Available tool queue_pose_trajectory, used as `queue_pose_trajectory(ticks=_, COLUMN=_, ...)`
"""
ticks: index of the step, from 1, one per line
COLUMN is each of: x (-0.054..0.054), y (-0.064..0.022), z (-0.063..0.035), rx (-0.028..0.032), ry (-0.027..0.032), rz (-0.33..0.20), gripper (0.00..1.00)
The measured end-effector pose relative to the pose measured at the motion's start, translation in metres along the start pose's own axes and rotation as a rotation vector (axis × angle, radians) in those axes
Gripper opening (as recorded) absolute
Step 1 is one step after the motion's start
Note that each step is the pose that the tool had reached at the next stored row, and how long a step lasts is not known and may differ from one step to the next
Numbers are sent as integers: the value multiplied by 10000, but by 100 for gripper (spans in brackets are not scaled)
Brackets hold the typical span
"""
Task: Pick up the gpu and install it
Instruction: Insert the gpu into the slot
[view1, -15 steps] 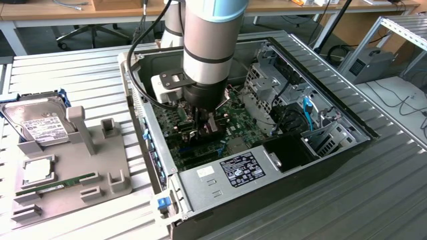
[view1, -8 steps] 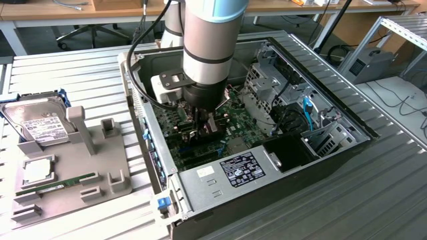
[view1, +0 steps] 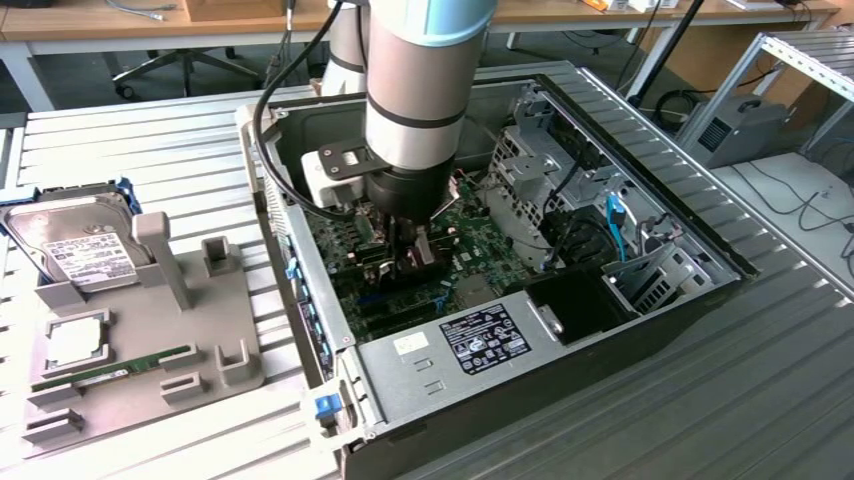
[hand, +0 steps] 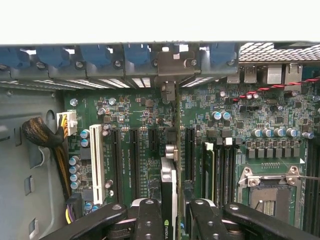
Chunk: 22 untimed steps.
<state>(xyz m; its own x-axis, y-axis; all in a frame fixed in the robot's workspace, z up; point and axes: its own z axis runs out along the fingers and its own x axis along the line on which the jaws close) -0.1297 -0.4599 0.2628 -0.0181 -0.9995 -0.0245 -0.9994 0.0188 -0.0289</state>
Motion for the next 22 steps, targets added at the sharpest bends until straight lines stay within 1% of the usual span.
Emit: queue_pose_trajectory(ticks=22, x=0, y=0, z=0, rx=2, ry=-2, rz=0, gripper=26)
